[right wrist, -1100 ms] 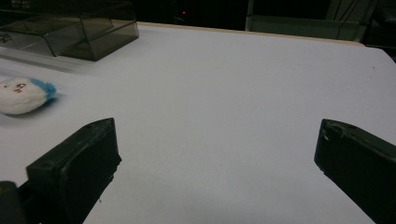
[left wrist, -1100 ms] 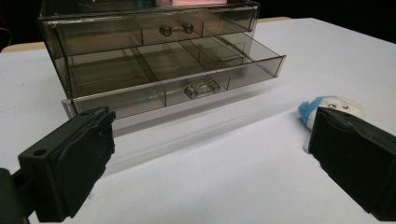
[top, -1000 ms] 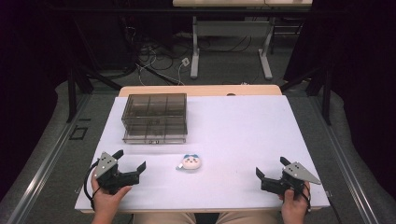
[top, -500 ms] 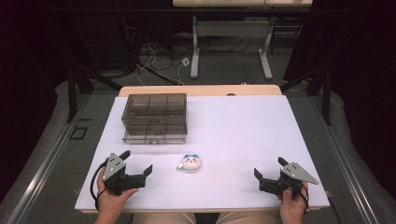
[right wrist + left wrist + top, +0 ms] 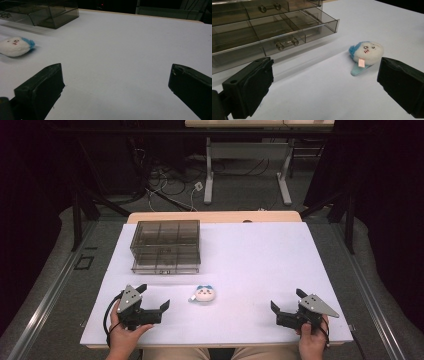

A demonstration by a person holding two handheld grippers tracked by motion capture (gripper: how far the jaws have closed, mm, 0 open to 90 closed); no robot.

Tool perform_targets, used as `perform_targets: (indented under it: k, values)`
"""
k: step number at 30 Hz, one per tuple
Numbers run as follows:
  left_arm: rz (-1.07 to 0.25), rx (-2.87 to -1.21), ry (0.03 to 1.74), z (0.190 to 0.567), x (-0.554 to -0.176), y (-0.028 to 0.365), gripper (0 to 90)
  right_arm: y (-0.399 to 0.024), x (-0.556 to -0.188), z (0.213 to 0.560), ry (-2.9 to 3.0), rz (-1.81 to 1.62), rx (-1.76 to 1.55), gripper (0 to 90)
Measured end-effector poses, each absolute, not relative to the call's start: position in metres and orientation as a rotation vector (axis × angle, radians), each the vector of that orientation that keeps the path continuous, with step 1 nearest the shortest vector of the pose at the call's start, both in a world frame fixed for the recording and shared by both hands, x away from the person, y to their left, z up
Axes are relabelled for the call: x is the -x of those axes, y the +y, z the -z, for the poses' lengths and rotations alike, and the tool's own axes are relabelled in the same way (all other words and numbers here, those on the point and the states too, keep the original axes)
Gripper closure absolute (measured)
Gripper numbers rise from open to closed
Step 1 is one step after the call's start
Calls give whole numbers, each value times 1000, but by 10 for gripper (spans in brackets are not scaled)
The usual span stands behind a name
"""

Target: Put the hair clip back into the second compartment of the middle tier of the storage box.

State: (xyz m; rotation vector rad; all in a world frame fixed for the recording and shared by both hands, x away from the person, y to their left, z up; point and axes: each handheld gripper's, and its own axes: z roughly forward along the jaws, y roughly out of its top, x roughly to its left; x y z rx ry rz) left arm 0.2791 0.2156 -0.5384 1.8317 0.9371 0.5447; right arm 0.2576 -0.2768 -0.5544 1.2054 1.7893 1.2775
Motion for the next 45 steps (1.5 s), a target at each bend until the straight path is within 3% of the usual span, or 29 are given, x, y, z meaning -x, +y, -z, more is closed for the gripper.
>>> perform_targets:
  k: [45]
  values:
    - [-418, -1891, 896, 521, -305, 178, 18, -277, -257, 555, 1783, -1287, -1212, 0]
